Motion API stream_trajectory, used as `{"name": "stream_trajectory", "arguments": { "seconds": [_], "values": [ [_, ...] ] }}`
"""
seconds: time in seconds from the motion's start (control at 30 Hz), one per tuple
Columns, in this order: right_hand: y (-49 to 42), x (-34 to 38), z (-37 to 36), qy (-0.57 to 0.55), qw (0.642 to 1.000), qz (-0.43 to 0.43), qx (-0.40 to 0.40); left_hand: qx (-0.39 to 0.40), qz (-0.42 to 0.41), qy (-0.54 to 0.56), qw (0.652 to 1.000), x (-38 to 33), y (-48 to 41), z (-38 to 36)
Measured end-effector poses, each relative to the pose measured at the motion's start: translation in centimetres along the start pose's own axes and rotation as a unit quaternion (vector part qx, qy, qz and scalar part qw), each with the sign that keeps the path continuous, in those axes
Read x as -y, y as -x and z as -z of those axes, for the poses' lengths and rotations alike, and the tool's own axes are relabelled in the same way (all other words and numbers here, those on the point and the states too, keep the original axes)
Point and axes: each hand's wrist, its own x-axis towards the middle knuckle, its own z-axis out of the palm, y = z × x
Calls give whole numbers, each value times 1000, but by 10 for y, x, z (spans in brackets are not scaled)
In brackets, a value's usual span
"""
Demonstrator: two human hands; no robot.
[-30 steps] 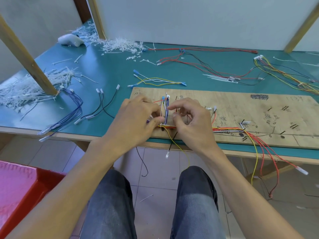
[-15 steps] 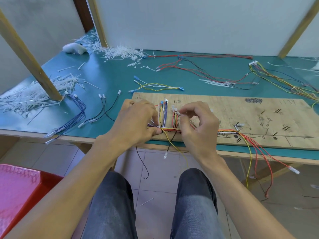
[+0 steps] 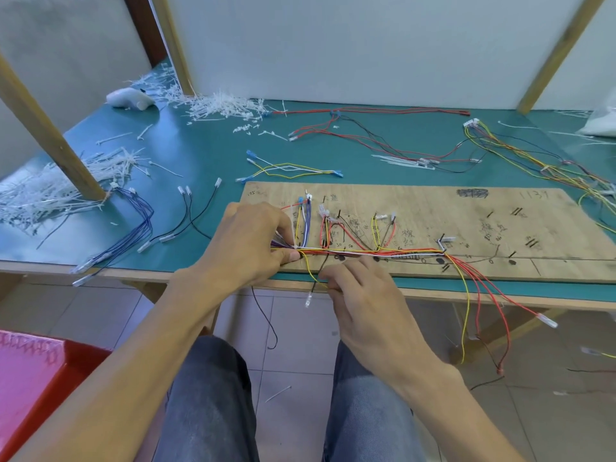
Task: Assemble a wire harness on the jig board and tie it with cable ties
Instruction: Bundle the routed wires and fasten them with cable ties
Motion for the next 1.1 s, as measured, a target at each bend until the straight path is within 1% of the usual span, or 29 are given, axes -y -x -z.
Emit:
{"name": "stream_trajectory", "arguments": {
  "seconds": [0.07,0.17,0.2,0.27,0.37,0.43,0.53,0.6,0.67,0.77,0.9,1.1],
  "values": [
    [1,4,3,-100,994,-48,-10,2,6,22,1000,0,1,1],
    [-2,12,7,-270,954,-122,-38,15,4,33,999,0,0,4],
    [-3,17,8,-303,944,-127,-36,16,-1,31,999,0,-1,5],
    [-4,28,7,-331,937,-116,1,12,-5,32,999,2,-3,7],
    [-1,36,-1,-305,945,-100,69,8,0,34,999,-1,-3,9],
    [-1,34,-2,-286,950,-100,71,15,-2,22,1000,-4,-3,9],
    [-1,27,2,-294,949,-107,26,13,9,3,1000,-4,-3,7],
    [-3,19,8,-318,941,-112,-6,5,13,2,1000,-3,-3,5],
    [-8,11,17,-346,930,-120,-22,3,15,6,1000,-4,-2,4],
    [-23,-7,32,-349,926,-137,-43,-4,18,4,1000,-5,-3,3],
    [-49,-40,45,-310,930,-184,-68,0,11,2,1000,-3,-2,2],
    [-89,-114,56,-181,944,-257,-96,10,7,0,1000,0,-3,2]
  ]
}}
